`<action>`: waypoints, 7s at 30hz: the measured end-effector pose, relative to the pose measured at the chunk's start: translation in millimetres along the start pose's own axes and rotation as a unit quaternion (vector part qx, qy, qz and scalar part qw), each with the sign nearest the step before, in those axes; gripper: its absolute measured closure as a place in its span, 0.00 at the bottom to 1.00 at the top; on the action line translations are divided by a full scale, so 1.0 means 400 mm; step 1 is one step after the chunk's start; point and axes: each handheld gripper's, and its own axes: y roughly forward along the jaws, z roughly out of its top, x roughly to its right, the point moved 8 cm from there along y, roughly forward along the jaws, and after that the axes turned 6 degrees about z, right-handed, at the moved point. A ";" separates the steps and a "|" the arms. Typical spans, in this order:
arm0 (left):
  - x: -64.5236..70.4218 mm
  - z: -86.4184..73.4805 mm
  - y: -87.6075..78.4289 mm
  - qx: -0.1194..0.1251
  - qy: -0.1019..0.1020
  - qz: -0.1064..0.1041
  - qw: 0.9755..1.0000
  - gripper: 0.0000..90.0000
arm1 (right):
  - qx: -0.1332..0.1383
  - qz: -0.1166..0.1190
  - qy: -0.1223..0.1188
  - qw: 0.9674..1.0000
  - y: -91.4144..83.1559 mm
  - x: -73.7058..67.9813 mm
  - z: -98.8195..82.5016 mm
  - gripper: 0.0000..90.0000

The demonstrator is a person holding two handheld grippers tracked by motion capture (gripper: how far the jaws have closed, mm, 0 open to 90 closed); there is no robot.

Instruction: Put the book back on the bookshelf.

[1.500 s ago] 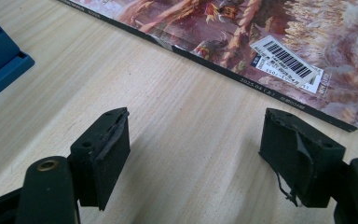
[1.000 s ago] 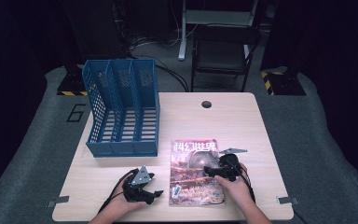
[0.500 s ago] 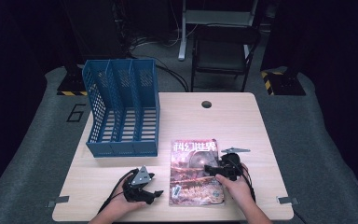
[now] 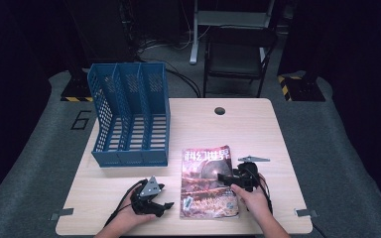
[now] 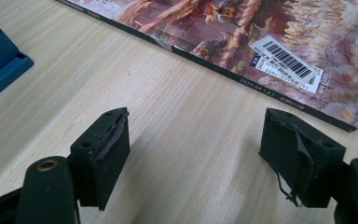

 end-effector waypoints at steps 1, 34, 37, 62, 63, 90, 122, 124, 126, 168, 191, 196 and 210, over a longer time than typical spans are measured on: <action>0.000 0.000 0.000 0.000 0.000 0.000 1.000 0.26 | 0.002 0.002 -0.002 1.000 -0.002 -0.001 0.002 0.27; -0.001 0.027 0.012 -0.034 -0.060 0.015 0.998 0.27 | -0.023 0.007 0.020 0.999 0.028 0.017 -0.019 0.32; -0.003 0.037 0.023 -0.034 -0.066 0.024 0.997 0.28 | -0.027 0.003 0.026 0.999 0.028 0.016 -0.022 0.32; 0.006 0.126 0.112 -0.016 -0.115 0.032 0.993 0.45 | -0.030 -0.016 0.028 0.999 0.025 0.010 -0.031 0.31; 0.005 0.127 0.114 -0.014 -0.109 0.037 0.993 0.45 | -0.027 -0.017 0.025 0.999 0.023 0.013 -0.030 0.31; 0.019 0.130 0.122 0.002 -0.105 0.035 0.994 0.44 | 0.027 0.017 0.031 0.999 -0.035 -0.028 0.008 0.41; 0.018 0.125 0.121 0.019 -0.103 0.037 0.994 0.45 | -0.032 0.061 0.070 0.995 0.021 0.008 -0.015 0.50; 0.019 0.123 0.120 0.018 -0.103 0.036 0.994 0.45 | -0.048 0.065 0.058 0.995 0.019 0.005 -0.020 0.60; 0.019 0.123 0.120 0.018 -0.102 0.035 0.994 0.45 | -0.062 0.067 0.057 0.994 0.020 -0.001 -0.029 0.62; 0.019 0.123 0.120 0.018 -0.102 0.036 0.994 0.45 | -0.084 0.114 0.071 0.987 0.026 0.000 -0.048 0.91; 0.017 0.123 0.120 0.018 -0.100 0.037 0.994 0.45 | -0.073 0.118 0.069 0.988 0.022 -0.009 -0.050 0.97; 0.016 0.123 0.120 0.018 -0.101 0.037 0.994 0.44 | -0.067 0.114 0.061 0.989 0.020 -0.010 -0.050 0.97; 0.021 0.123 0.119 0.012 -0.100 0.031 0.994 0.37 | -0.048 0.111 0.037 0.992 0.013 -0.021 -0.044 0.97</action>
